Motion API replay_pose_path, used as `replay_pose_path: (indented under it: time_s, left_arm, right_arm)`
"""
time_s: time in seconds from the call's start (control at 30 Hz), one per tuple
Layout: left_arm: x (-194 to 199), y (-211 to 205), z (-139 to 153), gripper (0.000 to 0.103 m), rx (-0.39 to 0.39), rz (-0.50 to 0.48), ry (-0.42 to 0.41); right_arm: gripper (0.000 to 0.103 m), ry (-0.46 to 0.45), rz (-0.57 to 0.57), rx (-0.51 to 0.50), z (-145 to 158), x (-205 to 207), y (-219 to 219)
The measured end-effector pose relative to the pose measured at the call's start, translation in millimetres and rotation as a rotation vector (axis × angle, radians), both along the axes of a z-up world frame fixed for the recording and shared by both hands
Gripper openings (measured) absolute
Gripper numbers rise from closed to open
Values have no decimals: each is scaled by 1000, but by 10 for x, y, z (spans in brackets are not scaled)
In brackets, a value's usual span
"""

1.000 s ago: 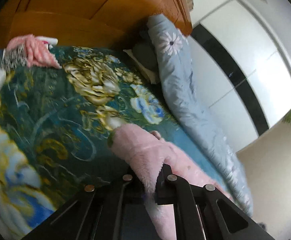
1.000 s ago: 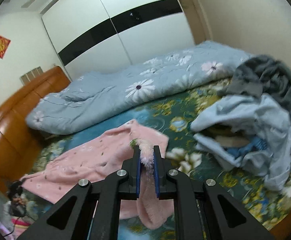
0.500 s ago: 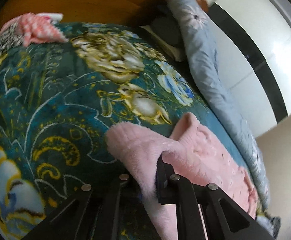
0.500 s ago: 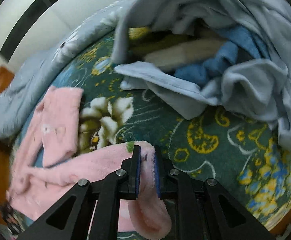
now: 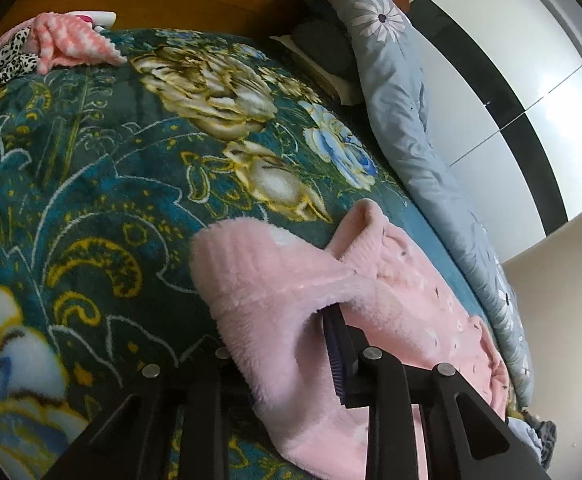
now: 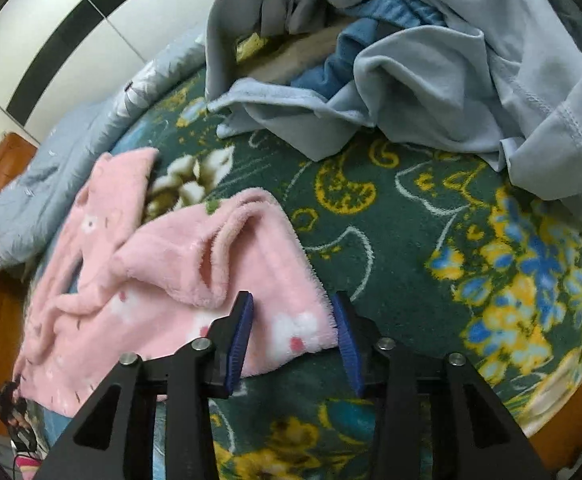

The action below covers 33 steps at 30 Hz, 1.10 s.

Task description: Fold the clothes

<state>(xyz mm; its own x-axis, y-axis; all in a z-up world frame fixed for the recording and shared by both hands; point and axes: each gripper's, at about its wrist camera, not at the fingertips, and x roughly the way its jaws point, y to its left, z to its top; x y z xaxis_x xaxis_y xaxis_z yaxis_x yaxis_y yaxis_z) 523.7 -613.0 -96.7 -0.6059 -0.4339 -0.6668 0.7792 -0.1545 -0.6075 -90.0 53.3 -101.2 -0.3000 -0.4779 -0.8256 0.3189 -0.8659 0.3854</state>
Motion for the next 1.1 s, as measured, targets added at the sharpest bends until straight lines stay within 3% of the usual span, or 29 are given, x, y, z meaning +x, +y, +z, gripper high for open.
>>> replay_pose_path:
  time_s: [0.07,0.23,0.33,0.43,0.53,0.57,0.63,0.67,0.77,0.83,0.93,1.1]
  left_arm:
    - [18,23,36,29,-6,5,5]
    - [62,75,149,29,-38,9,0]
    - [13,74,118,29,-34,-11,-4]
    - [-27,78,41,29,-10,-2,-8]
    - [-29,93,27,29,-5,-8,-28]
    - [-23,96,26,30,-2,-11,-36]
    - [21,101,28,41,26,-19,-61]
    - [44,106,24,54,45,-24,-76]
    - [142,157,26,57,71,-34,-124]
    - [235,223,75,58,39,-1,-154]
    - [344,318,200,59,-22,51,-217]
    - [454,459,574,63,-206,187,-448]
  right_arm:
    - [10,6,-9,0,58,40,-18]
    - [9,74,-148,-51,442,106,398]
    - [9,33,-160,41,288,63,485]
    - [10,-15,-156,68,62,40,485]
    - [18,26,-147,89,108,56,469]
    - [28,44,-139,103,168,68,462]
    - [42,108,-137,186,355,126,472]
    - [43,134,-136,214,441,155,489]
    - [43,141,-25,139,574,250,376]
    - [43,96,54,91,457,254,183]
    - [43,68,60,121,225,168,2]
    - [43,-29,-20,22,2,-40,131]
